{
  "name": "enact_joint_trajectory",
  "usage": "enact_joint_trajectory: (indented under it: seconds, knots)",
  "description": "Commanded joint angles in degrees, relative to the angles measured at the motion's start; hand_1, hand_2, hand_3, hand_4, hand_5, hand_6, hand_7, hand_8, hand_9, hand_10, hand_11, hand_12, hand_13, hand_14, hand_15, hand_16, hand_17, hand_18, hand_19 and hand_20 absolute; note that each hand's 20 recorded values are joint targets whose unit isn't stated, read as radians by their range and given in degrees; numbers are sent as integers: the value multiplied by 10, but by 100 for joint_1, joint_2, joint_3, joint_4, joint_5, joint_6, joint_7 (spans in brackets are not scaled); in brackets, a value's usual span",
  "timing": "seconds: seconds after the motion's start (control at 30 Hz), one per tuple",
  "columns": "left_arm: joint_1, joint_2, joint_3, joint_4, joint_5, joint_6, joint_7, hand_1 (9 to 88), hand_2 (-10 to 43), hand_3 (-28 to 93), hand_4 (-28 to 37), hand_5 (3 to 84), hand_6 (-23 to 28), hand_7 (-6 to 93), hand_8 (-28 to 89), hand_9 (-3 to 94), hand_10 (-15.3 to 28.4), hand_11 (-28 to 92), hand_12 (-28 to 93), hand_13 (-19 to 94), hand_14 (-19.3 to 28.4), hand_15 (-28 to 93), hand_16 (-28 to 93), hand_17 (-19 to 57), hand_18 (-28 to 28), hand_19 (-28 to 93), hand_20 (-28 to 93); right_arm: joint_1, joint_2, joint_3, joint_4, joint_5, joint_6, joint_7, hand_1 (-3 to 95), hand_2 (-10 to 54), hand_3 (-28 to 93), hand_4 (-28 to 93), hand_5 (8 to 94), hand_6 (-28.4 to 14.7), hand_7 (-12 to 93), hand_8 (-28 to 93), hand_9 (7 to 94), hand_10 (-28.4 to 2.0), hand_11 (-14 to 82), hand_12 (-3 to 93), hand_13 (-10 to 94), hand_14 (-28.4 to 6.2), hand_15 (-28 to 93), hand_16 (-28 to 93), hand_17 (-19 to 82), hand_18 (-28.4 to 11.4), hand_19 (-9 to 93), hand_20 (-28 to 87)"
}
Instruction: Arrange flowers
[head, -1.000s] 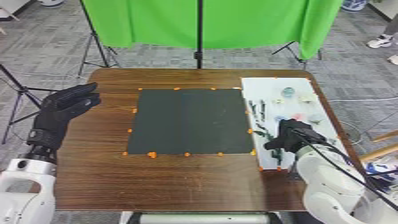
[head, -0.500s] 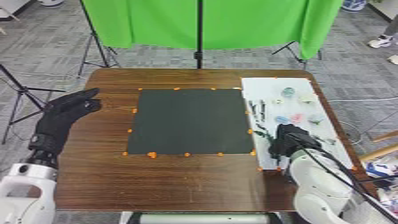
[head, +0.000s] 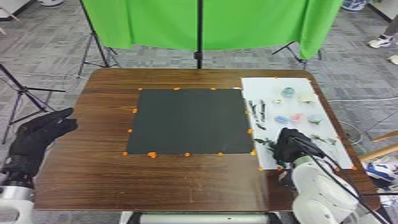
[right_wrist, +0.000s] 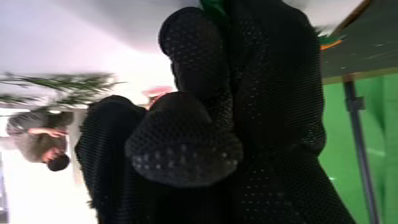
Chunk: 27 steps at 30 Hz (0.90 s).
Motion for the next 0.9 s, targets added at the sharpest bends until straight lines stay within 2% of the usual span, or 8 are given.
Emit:
enact_joint_trajectory:
  seconds: [0.03, 0.1, 0.23, 0.3, 0.57, 0.83, 0.87, 0.9]
  knots:
    - [410, -89, -194, 152, -183, -17, -31, 321, 22, 618, -180, 488, 63, 118, -59, 494, 156, 193, 104, 405, 198, 244, -14, 126, 164, 261, 237, -20, 148, 480, -501, 261, 606, -100, 877, -95, -242, 584, 822, -51, 252, 265, 904, -122, 355, 386, 937, 6, 645, 236, 758, -59, 928, 439]
    - [507, -104, -287, 163, -168, -52, -22, 320, 16, 621, -179, 488, 63, 118, -59, 493, 155, 192, 104, 404, 199, 242, -14, 124, 164, 258, 235, 180, 230, 498, -601, 480, 900, -203, 877, -95, -243, 586, 822, -51, 253, 264, 904, -123, 357, 386, 937, 6, 647, 234, 761, -57, 929, 438]
    - [621, -80, -363, 187, -231, 113, -10, 320, 11, 622, -179, 486, 62, 118, -59, 491, 154, 192, 105, 404, 198, 241, -14, 123, 163, 250, 233, 838, 297, 182, -601, 993, 1393, -516, 877, -95, -248, 594, 822, -51, 256, 262, 905, -122, 361, 382, 937, 6, 652, 232, 763, -57, 931, 439]
    - [627, -76, -370, 204, -249, 143, 9, 320, 10, 622, -179, 486, 61, 118, -59, 491, 154, 192, 106, 404, 199, 240, -13, 123, 162, 246, 232, 1320, 243, -182, -452, 1334, 1631, -665, 878, -95, -251, 599, 823, -52, 257, 261, 905, -122, 363, 381, 937, 7, 654, 231, 763, -58, 931, 439]
    - [576, -49, -241, 288, -235, 133, 12, 319, 8, 623, -179, 485, 59, 120, -60, 492, 153, 191, 105, 404, 197, 238, -12, 122, 160, 240, 234, 2922, -563, -1654, 458, 3297, 2020, -1192, 883, -95, -269, 615, 822, -53, 264, 259, 905, -124, 371, 376, 937, 8, 659, 224, 766, -57, 932, 440]
    - [491, -25, -18, 399, -228, 177, 44, 318, 5, 626, -180, 484, 59, 121, -61, 491, 152, 191, 105, 404, 197, 236, -11, 122, 160, 238, 236, 4160, -1271, -3252, 1546, 4370, 2765, -1378, 883, -95, -272, 622, 822, -54, 270, 255, 904, -124, 374, 372, 937, 8, 659, 222, 767, -56, 932, 437]
    - [425, 13, 25, 439, -230, 149, 33, 318, 5, 626, -181, 484, 59, 121, -61, 491, 152, 191, 105, 403, 197, 236, -11, 122, 160, 237, 236, 4281, -1325, -3426, 1634, 4474, 2900, -1390, 883, -95, -272, 622, 822, -54, 271, 255, 904, -124, 375, 371, 937, 8, 659, 221, 767, -56, 932, 436]
    - [414, 19, 43, 438, -210, 140, 21, 319, 6, 625, -181, 483, 58, 121, -61, 491, 153, 191, 105, 404, 197, 236, -11, 122, 160, 237, 236, 4373, -1403, -3572, 1721, 4615, 3003, -1392, 883, -95, -272, 622, 822, -54, 272, 254, 904, -124, 375, 370, 937, 8, 658, 221, 767, -56, 932, 435]
